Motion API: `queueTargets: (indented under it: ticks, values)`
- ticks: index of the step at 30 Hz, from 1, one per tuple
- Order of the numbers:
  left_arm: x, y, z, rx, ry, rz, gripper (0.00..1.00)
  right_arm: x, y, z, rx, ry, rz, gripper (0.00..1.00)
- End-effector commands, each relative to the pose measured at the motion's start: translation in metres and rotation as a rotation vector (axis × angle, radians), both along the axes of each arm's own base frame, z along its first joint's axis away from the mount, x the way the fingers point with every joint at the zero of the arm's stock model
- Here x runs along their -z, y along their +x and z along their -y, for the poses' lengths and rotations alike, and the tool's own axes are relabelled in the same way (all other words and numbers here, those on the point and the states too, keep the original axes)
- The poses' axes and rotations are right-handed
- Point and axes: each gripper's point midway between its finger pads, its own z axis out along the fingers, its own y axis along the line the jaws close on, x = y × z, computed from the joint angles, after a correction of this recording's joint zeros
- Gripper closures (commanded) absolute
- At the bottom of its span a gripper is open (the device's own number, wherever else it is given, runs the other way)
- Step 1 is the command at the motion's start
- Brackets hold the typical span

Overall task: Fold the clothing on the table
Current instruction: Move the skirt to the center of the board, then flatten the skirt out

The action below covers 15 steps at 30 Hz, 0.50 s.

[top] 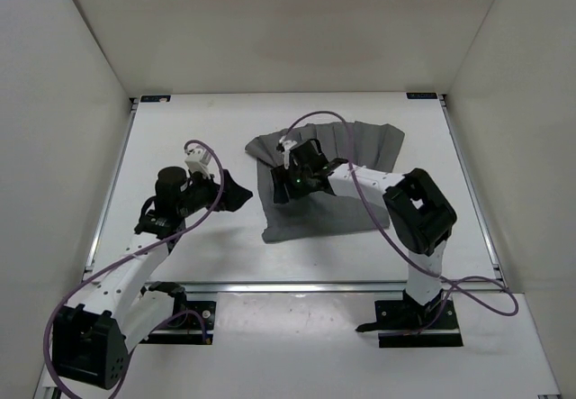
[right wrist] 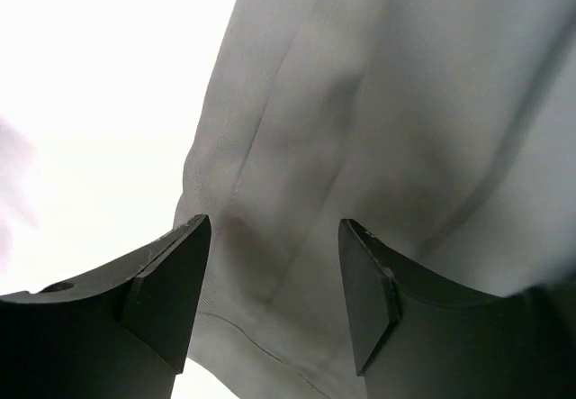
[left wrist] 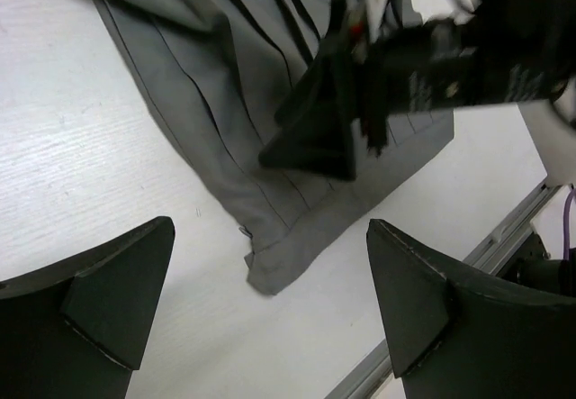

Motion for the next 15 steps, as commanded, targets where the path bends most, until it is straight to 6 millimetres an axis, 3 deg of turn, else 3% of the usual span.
queueTargets:
  ticks: [1,2,3,4,5,6,7,9,11,12,14,15]
  values:
    - [0.009,-0.007,0.007,0.038,0.034,0.004,0.01,-0.088,0.027,-0.007,-0.053,0.15,0.214,0.44]
    - [0.017,-0.009,0.01,0.062,0.047,-0.01,0.02,-0.089,0.028,0.004,-0.021,0.153,0.227,0.42]
    - [0.022,-0.013,0.017,0.096,0.049,-0.022,0.01,-0.12,0.036,0.018,0.046,0.182,0.294,0.42]
    - [0.023,-0.016,0.023,0.12,0.048,-0.022,0.02,-0.13,0.031,0.035,0.094,0.186,0.316,0.43]
    - [0.029,-0.02,0.028,0.141,0.04,-0.037,0.05,-0.113,0.029,0.059,0.157,0.155,0.273,0.44]
    - [0.037,-0.029,0.036,0.181,0.043,-0.054,0.31,-0.122,0.032,0.084,0.228,0.139,0.289,0.43]
    - [0.044,-0.036,0.044,0.208,0.036,-0.066,0.68,-0.112,0.027,0.105,0.28,0.103,0.281,0.44]
    - [0.055,-0.04,0.049,0.193,0.041,-0.089,0.98,-0.083,0.012,0.151,0.384,0.035,0.21,0.43]
    - [0.072,-0.045,0.049,0.166,0.047,-0.136,1.0,-0.077,0.0,0.185,0.475,0.0,0.192,0.43]
    - [0.079,-0.047,0.048,0.162,0.045,-0.163,0.99,-0.061,-0.009,0.201,0.526,-0.021,0.153,0.42]
    - [0.091,-0.05,0.049,0.164,0.054,-0.215,0.61,-0.061,-0.016,0.224,0.599,-0.014,0.166,0.42]
    - [0.097,-0.051,0.05,0.161,0.065,-0.239,0.43,-0.051,-0.02,0.238,0.642,-0.019,0.154,0.41]
